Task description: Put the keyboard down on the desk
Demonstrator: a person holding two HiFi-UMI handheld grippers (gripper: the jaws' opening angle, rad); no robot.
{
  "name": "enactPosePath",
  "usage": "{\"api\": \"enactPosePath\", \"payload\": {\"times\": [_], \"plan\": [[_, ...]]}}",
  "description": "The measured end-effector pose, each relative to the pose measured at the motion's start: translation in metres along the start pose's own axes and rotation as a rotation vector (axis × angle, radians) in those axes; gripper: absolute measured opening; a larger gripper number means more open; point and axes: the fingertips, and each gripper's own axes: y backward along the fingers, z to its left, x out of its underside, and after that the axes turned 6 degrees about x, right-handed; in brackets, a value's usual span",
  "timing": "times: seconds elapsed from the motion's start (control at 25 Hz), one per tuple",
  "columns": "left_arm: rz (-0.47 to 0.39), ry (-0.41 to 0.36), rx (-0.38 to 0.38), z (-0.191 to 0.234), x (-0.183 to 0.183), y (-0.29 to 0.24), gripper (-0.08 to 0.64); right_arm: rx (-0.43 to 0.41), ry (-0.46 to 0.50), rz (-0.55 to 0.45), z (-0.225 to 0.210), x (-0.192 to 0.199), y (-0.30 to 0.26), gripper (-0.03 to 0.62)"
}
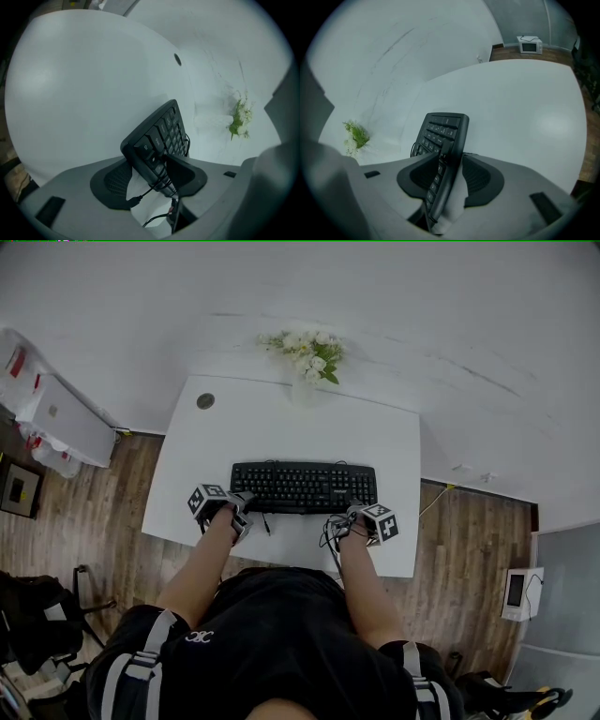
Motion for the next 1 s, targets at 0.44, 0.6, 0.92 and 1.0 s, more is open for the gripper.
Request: {"api": "enactPosePath", "payload": {"times": [0.44,0.6,0.92,1.0], "plan": [[0.060,-0.089,-0.022,0.008,0.031,0.036,0.000,-0.027,0.099,-0.029,-0.011,0.004,0.022,0.005],[0.011,-0.267,0.023,-0.010,0.029,0.044,0.000,-0.115,0.208,-0.044,0.001,0.013,0.031,0.005],[-0.161,-0.819,0.039,-0.070,0.026,0.065,-0.002,-0.244,0.727,-0.244,0.048,0.028,0.071,0.006],[-0.210,-0.936,0.062,-0.090,0.029,0.071,-0.002,-0.289,0.863,-0.342,0.069,0.027,0.089,0.008]]}}
